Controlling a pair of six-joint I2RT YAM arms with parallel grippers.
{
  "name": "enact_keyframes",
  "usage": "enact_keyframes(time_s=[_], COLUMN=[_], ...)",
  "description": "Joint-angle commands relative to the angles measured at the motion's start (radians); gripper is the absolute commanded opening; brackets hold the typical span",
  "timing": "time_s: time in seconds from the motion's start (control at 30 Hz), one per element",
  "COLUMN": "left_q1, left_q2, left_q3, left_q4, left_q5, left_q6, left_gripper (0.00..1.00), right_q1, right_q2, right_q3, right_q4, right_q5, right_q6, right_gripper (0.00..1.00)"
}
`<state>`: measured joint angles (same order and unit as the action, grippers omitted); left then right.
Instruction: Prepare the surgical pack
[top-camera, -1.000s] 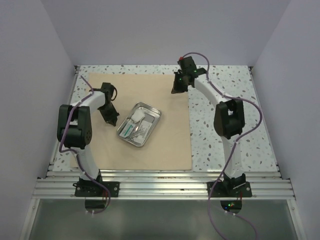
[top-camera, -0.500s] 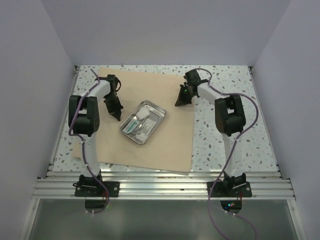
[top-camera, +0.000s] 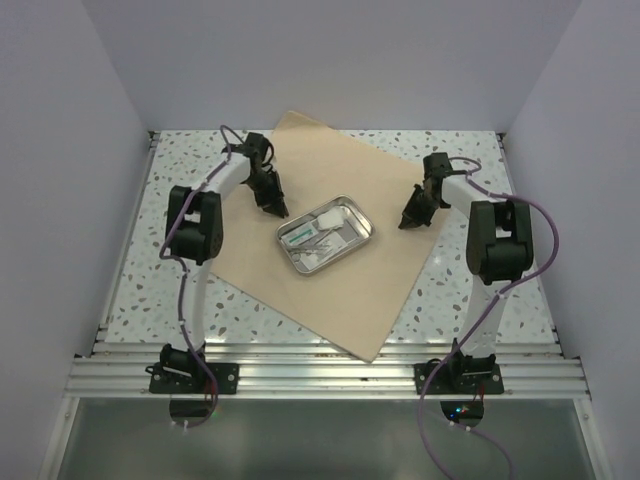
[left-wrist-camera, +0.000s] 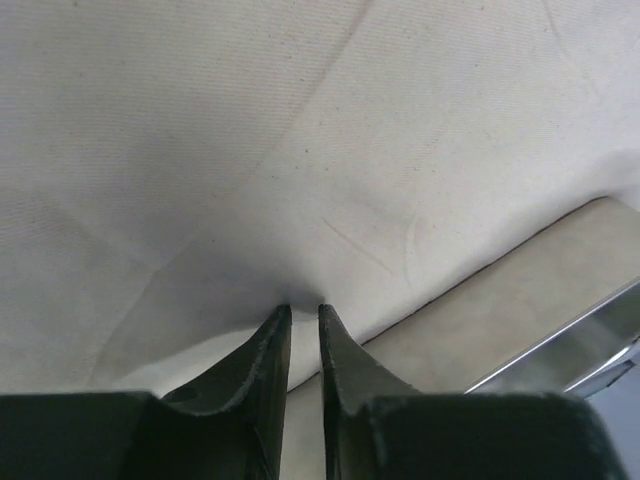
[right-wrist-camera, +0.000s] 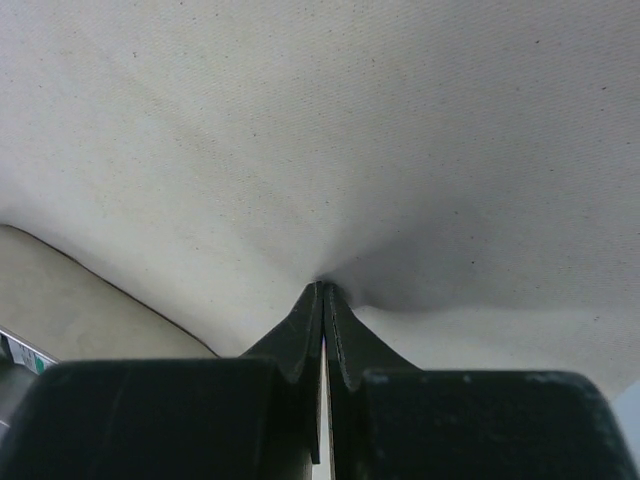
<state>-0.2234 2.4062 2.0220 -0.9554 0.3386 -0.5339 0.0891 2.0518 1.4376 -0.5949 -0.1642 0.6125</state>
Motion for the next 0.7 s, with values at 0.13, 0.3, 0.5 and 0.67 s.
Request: enact_keyframes(time_s=[0.13,0.3,0.5,0.67], left_q1=[0.087,0.205,0.3,0.395], left_q2=[-0.292,-0.579,-0.769,-0.769], left_q3=[-0.302,-0.608,-0.848,-0.954], left_q4=[0.213,0.227,0.251,0.312], left_q5=[-0.255,-0.329,-0.383,-0.314], left_q6=[-0.07,-0.116,-0.15,-0.179], left_gripper=[0.24,0.18,0.0,0.0], right_q1=[-0.02,-0.019,-0.019,-0.017], right_q2=[0.002,0.001,0.005,0.011], right_q3=[-0.039,-0.034,-0.034,-0.043], right_q4=[-0.12,-0.097,-0.069,-0.057], right_q5=[0.072,0.029,-0.012,-0.037], right_q6=[-0.046,-0.037,-0.043,-0.054], right_gripper=[0.0,0.0,0.0,0.0])
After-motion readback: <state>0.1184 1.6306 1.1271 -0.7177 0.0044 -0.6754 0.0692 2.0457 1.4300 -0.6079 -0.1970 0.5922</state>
